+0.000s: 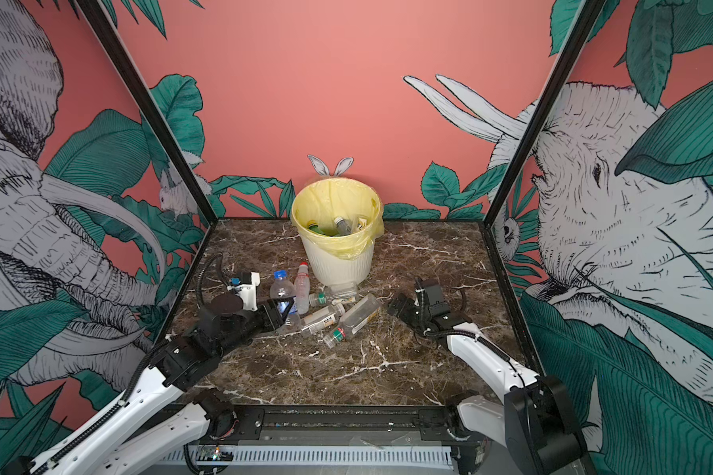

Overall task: Throw the plastic bottles in the bin
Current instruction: Pick up the plastic bottle from the bottom-center of the table, then throw the plastic bottle into the trash bin.

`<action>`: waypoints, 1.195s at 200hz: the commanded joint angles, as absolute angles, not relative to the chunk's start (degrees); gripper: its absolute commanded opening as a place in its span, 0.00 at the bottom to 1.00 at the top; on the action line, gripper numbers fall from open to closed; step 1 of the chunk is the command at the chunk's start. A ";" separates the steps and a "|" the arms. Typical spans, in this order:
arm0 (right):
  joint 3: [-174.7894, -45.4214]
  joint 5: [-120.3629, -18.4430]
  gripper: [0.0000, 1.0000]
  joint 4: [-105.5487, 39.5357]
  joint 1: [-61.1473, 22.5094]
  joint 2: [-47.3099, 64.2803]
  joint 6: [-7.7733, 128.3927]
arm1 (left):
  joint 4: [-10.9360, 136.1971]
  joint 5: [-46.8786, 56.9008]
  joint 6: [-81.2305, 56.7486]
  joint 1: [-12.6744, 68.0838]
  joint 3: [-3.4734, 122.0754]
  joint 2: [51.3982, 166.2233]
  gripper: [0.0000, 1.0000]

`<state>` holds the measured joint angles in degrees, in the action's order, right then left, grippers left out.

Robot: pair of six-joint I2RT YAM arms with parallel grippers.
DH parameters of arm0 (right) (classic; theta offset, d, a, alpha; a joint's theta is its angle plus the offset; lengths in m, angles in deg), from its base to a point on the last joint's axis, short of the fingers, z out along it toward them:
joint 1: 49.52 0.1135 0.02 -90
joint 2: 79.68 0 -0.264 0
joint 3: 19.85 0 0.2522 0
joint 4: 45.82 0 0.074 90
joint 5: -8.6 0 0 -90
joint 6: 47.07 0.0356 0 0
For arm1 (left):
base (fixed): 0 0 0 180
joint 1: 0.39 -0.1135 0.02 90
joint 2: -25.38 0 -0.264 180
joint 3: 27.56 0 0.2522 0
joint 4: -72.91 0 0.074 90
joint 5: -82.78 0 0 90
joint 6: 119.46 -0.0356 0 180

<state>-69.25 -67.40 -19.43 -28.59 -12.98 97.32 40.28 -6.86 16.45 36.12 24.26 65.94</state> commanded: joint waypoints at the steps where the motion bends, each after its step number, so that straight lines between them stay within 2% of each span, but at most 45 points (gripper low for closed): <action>1: -70.52 -67.31 0.99 -20.20 -28.87 -13.25 96.89 | 47.22 3.03 16.91 31.67 21.87 66.96 0.51; 25: -70.97 -67.17 0.99 -18.79 -28.87 -13.54 95.79 | 54.04 8.38 19.52 26.61 18.72 67.02 0.51; 48: -70.28 -67.47 0.99 -18.72 -28.87 -14.02 95.57 | 66.39 14.42 26.46 20.87 13.80 67.21 0.51; 92: -70.38 -66.92 0.99 -17.94 -28.87 -14.72 94.85 | 60.44 14.89 23.84 19.56 19.99 68.67 0.51; 125: -70.98 -67.84 0.99 -15.76 -28.95 -15.90 93.41 | 41.73 8.20 18.16 19.49 34.78 73.74 0.52; 161: -69.36 -68.12 0.99 -16.23 -28.95 -18.43 94.15 | 43.17 11.31 16.79 19.51 52.23 85.65 0.54; 189: -68.02 -67.51 0.99 -16.57 -28.96 -20.02 95.64 | 43.49 18.85 19.42 20.55 72.46 105.30 0.55; 200: -67.40 -67.60 0.99 -16.68 -28.96 -20.80 96.21 | 41.31 21.74 18.91 21.93 81.30 113.14 0.66; 202: -67.31 -67.62 0.99 -16.74 -28.96 -20.91 96.37 | 40.74 22.13 18.71 22.06 82.94 114.45 0.80; 205: -67.25 -67.66 0.99 -16.77 -28.94 -21.15 96.56 | 39.75 22.66 18.63 22.18 84.76 116.22 0.94; 207: -67.14 -67.64 0.99 -16.83 -28.95 -21.25 96.65 | 39.12 22.95 18.60 22.19 86.09 117.20 0.98; 220: -67.32 -67.54 0.99 -15.90 -28.96 -22.20 96.89 | 39.04 24.37 19.04 21.88 89.62 120.18 0.99; 239: -67.93 -67.34 0.99 -14.57 -28.95 -24.12 96.94 | 41.59 21.14 17.47 21.42 88.25 117.03 1.00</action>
